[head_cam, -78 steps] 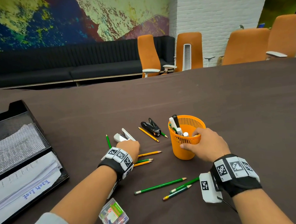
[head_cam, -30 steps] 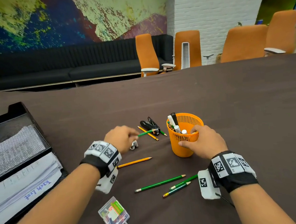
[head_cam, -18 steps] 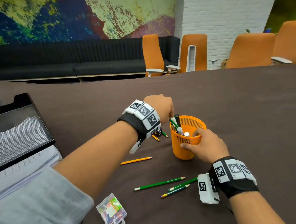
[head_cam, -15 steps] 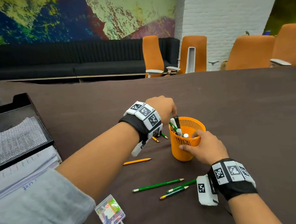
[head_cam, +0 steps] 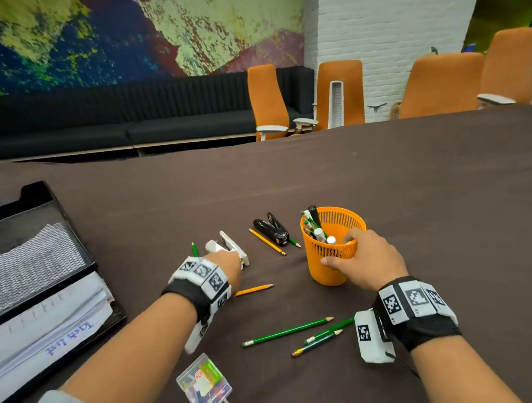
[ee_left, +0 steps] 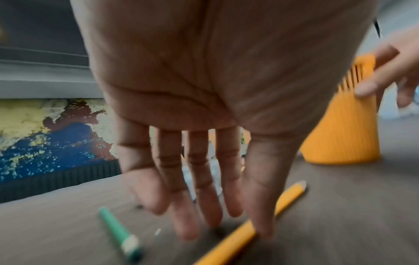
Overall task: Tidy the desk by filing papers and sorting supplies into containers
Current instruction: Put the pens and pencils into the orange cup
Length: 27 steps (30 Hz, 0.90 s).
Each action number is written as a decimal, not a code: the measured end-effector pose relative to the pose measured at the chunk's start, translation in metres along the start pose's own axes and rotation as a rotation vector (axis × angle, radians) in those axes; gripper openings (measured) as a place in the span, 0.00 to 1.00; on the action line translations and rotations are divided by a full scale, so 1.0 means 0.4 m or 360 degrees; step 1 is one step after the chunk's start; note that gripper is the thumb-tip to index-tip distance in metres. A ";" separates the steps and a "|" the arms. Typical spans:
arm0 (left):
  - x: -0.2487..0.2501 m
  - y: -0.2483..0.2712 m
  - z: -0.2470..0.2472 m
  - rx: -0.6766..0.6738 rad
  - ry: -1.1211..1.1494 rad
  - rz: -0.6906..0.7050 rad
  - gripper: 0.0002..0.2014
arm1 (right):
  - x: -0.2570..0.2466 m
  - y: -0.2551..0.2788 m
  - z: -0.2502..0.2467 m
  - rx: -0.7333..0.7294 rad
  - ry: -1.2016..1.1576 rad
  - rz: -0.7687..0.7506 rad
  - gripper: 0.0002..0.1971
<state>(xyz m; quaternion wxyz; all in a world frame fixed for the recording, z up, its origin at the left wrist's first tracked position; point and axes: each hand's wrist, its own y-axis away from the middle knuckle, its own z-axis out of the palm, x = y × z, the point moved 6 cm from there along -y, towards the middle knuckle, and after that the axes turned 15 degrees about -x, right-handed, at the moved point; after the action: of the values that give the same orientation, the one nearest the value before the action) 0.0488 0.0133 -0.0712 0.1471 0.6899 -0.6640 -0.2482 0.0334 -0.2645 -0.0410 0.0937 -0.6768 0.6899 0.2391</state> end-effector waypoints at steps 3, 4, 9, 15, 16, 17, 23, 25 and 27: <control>-0.006 -0.013 0.039 -0.0002 -0.0032 0.0024 0.15 | 0.001 -0.001 0.001 -0.0001 0.0004 0.0001 0.29; -0.008 -0.012 0.045 0.0023 -0.0049 0.0051 0.12 | 0.001 -0.001 0.001 0.0000 0.0005 0.0002 0.29; -0.028 0.010 0.011 0.0351 0.0224 0.0182 0.06 | 0.000 -0.003 0.004 0.0017 0.0022 -0.0014 0.28; -0.005 0.133 -0.215 0.1088 0.1037 0.0725 0.05 | -0.003 -0.004 0.006 0.0022 0.0021 -0.0018 0.27; 0.016 0.150 -0.246 0.1118 0.1065 0.0822 0.05 | -0.005 -0.004 0.007 0.0016 0.0028 -0.0022 0.27; 0.047 0.165 -0.277 0.1121 0.1055 0.0903 0.05 | -0.002 -0.002 0.005 0.0013 0.0020 -0.0013 0.26; 0.182 0.162 -0.337 0.0822 0.0612 0.0799 0.06 | -0.007 0.002 0.002 0.0009 0.0038 -0.0016 0.25; 0.207 0.149 -0.326 0.0687 0.0482 0.0752 0.10 | -0.006 0.000 0.002 0.0008 0.0042 -0.0021 0.25; 0.207 0.138 -0.319 0.0679 0.0499 0.0716 0.16 | -0.004 -0.002 0.001 0.0002 0.0040 -0.0018 0.25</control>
<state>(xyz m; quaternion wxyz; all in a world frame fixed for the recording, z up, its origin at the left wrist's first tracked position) 0.0704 -0.0889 0.0525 0.1507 0.5712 -0.8057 0.0438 0.0341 -0.2627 -0.0408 0.0867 -0.6836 0.6873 0.2296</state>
